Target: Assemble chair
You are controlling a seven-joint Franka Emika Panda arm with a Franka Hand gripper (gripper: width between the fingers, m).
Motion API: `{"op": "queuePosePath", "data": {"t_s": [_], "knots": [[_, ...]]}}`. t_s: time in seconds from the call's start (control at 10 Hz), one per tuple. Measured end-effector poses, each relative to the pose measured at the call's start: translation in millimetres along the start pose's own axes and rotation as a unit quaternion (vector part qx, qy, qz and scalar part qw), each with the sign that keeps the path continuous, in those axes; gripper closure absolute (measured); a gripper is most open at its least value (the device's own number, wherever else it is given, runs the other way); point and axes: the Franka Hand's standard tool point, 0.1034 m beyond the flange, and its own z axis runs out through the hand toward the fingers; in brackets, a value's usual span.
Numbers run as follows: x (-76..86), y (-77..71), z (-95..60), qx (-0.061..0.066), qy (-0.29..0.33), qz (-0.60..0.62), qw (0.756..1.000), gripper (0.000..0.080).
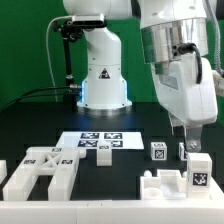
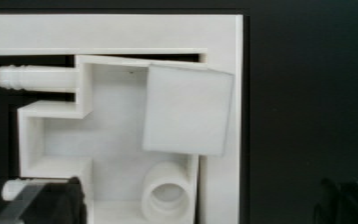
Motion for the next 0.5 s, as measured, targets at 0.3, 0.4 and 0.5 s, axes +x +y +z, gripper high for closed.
{"op": "queuePosePath", "data": {"t_s": [0.3, 0.4, 0.5], "knots": [[9.1, 12.9, -4.3, 0.014, 0.007, -0.073, 0.997, 0.0151], [10.6, 28.9, -5.6, 0.009, 0.007, -0.085, 0.996, 0.0151], [11.1, 40.7, -3.6, 0.002, 0.009, -0.127, 0.992, 0.0151]]}}
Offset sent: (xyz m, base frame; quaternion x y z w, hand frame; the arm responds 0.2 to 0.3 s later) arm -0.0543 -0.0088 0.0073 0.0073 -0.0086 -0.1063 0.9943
